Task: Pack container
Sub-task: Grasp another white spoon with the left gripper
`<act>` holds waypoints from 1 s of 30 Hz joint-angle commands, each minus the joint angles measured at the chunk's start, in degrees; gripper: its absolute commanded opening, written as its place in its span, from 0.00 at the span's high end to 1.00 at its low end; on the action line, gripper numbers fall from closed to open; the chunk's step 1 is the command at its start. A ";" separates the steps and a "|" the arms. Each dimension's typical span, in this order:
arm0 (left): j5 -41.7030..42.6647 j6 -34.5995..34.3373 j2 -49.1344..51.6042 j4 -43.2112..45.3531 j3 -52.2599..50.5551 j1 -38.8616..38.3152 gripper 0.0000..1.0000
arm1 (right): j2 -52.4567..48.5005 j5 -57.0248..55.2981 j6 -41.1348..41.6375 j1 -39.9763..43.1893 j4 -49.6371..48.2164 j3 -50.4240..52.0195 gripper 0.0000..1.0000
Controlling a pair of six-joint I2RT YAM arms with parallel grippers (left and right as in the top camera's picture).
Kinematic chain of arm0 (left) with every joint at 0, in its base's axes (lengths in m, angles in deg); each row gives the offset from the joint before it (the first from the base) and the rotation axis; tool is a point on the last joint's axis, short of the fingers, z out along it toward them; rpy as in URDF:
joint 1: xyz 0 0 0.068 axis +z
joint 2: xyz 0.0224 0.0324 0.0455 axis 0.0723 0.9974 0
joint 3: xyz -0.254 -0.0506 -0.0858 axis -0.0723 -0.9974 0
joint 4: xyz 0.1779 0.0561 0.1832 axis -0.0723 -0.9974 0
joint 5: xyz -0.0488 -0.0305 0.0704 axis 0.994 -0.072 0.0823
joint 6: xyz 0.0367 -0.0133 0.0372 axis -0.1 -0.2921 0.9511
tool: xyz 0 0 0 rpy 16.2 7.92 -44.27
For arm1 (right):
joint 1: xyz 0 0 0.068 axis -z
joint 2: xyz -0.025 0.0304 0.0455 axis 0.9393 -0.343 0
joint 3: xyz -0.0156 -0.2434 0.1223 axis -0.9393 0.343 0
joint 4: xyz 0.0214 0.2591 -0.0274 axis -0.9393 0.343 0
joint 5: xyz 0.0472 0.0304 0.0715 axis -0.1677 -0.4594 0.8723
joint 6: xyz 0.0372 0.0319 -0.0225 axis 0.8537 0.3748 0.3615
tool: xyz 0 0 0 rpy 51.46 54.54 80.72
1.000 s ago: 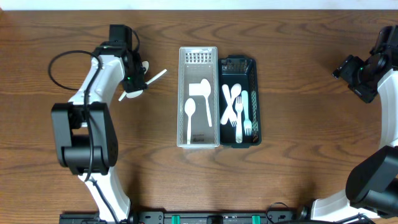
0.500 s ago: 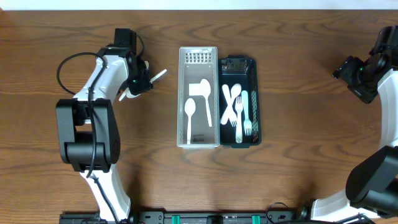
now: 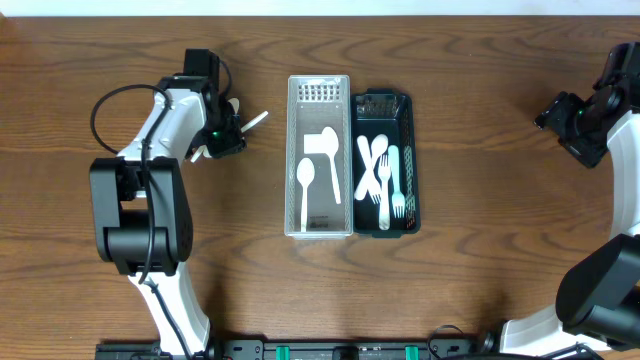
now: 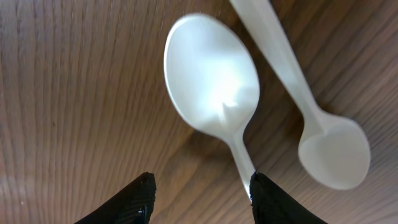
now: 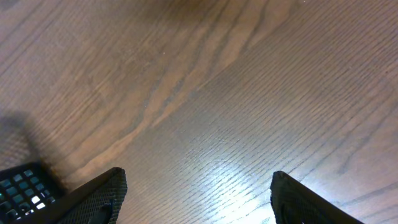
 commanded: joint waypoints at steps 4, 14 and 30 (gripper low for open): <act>-2.32 -1.57 1.46 -0.39 -0.31 1.03 0.48 | -0.37 0.17 -0.37 0.22 0.11 0.11 0.24; -2.25 -1.53 3.50 -0.20 -0.31 0.87 0.48 | -0.37 0.17 -0.37 0.22 0.09 0.11 0.24; 0.37 0.46 5.25 -2.54 -0.31 0.87 0.49 | -0.37 0.17 -0.37 0.22 1.14 0.13 0.26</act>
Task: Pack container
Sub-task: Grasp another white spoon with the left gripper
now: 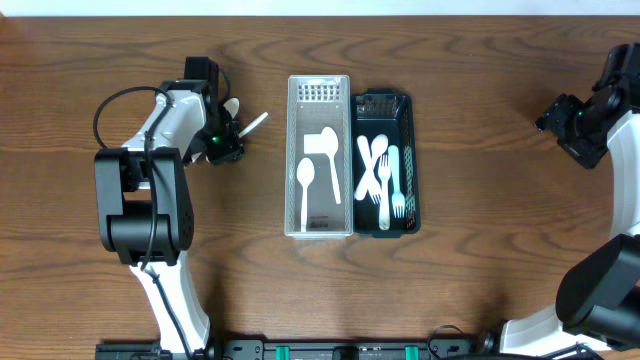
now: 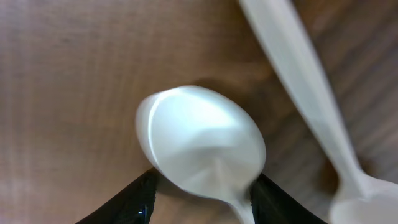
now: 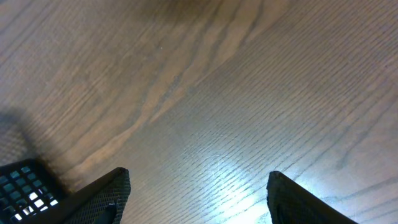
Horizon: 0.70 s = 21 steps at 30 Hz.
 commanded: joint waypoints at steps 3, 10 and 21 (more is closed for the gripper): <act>1.99 3.89 1.57 -2.47 -0.33 0.09 0.60 | -0.37 0.20 -0.37 0.22 0.22 0.13 0.27; 4.24 19.58 1.46 -3.17 -0.33 0.09 0.94 | -0.37 0.20 -0.37 0.22 0.33 0.13 0.28; 6.97 55.28 -7.13 -4.96 0.59 -0.76 0.94 | -0.37 0.20 -0.37 0.22 0.46 0.13 0.27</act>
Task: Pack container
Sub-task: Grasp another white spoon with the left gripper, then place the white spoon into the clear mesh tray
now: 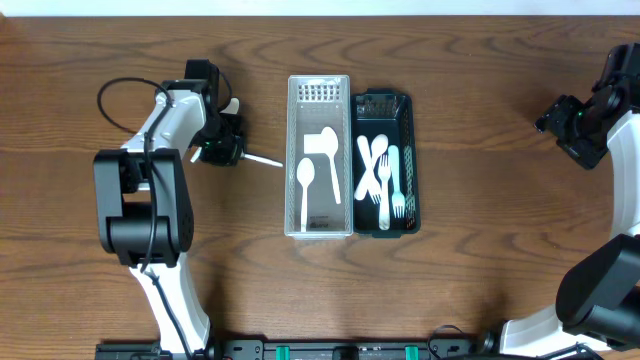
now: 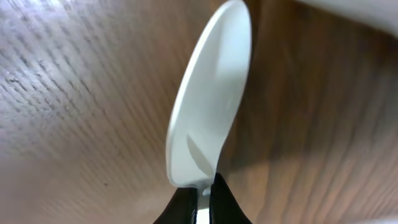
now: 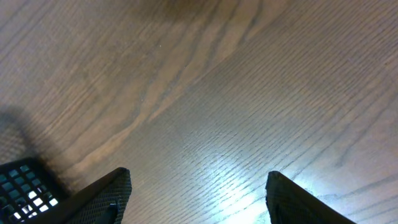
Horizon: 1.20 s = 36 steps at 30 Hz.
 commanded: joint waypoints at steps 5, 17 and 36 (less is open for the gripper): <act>-3.54 26.27 -17.16 -2.38 0.61 -0.96 0.94 | -0.37 0.20 -0.37 0.22 0.02 0.13 0.27; -13.99 49.62 -29.00 -9.70 -0.28 -19.96 0.94 | -0.37 0.22 -0.35 0.22 -0.59 0.13 0.25; -31.47 67.28 -21.03 -5.42 0.20 -20.22 0.66 | -0.37 0.20 -0.33 0.22 -0.39 0.13 0.23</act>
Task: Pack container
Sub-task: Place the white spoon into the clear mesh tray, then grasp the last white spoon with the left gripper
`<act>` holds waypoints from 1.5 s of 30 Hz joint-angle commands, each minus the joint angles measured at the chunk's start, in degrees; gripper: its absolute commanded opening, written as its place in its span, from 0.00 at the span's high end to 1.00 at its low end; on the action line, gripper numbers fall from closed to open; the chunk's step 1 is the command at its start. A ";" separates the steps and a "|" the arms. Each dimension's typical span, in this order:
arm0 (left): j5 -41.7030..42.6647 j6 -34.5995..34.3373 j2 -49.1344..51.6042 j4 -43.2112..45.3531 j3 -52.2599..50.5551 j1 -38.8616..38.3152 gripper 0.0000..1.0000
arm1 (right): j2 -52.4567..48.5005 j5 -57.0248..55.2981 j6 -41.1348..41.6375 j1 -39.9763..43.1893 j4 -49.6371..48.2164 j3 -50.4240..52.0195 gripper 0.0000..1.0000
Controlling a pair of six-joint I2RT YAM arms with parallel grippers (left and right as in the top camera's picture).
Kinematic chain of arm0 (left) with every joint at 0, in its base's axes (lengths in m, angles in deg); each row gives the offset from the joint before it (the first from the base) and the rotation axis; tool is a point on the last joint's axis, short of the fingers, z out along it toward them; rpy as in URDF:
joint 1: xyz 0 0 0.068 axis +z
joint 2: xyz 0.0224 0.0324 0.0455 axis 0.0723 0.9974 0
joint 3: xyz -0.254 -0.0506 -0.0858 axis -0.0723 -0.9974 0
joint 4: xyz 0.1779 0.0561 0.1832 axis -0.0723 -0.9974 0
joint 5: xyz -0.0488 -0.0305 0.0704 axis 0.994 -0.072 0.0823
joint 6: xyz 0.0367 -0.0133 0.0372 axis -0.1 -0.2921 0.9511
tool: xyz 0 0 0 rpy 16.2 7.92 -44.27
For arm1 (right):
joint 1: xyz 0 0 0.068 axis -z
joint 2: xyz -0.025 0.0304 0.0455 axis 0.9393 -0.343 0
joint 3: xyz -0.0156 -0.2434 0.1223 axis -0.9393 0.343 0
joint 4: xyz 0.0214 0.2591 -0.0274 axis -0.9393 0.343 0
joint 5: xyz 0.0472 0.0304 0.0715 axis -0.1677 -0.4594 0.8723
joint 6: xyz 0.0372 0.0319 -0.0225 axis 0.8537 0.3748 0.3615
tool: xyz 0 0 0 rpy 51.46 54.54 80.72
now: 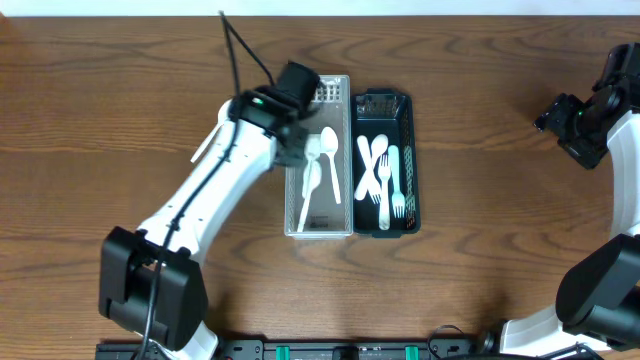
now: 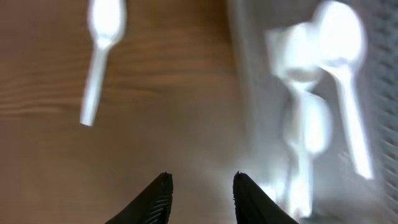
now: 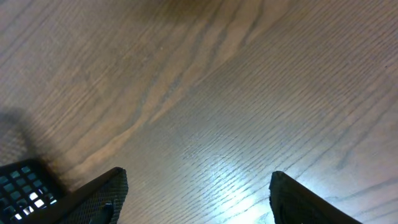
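A clear container stands mid-table with three white spoons in it; they show blurred in the left wrist view as spoons. My left gripper is at the container's left wall. It also shows as the left gripper, open and empty. One more white spoon lies on the wood to the left, seen again as the spoon. My right gripper hangs at the far right, shown open and empty as the right gripper.
A black tray holding white forks and knives sits against the container's right side. The left arm stretches diagonally from the front left to the container. The right arm stays by the table's right edge.
My left gripper was shut on a white spoon over the wood left of the container. It is now open at the container's left wall, and a third spoon lies inside. The right arm is unchanged.
Two spoons lay on the wood at the left, with my left gripper open over one. It then sat lower around that spoon, then was shut on its handle. Now the spoon lies in the clear container and one spoon stays on the table.
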 commanded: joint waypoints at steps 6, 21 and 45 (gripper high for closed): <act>-3.54 9.94 -1.16 6.23 1.68 10.69 0.66 | -0.37 0.20 -0.33 0.22 0.04 0.13 0.22; 9.05 21.16 12.46 20.35 1.25 24.76 0.26 | -0.37 0.17 -0.33 0.22 0.28 0.13 0.22; 13.92 34.67 22.12 17.55 1.25 26.29 0.36 | -0.37 0.20 -0.33 0.20 2.91 0.13 0.21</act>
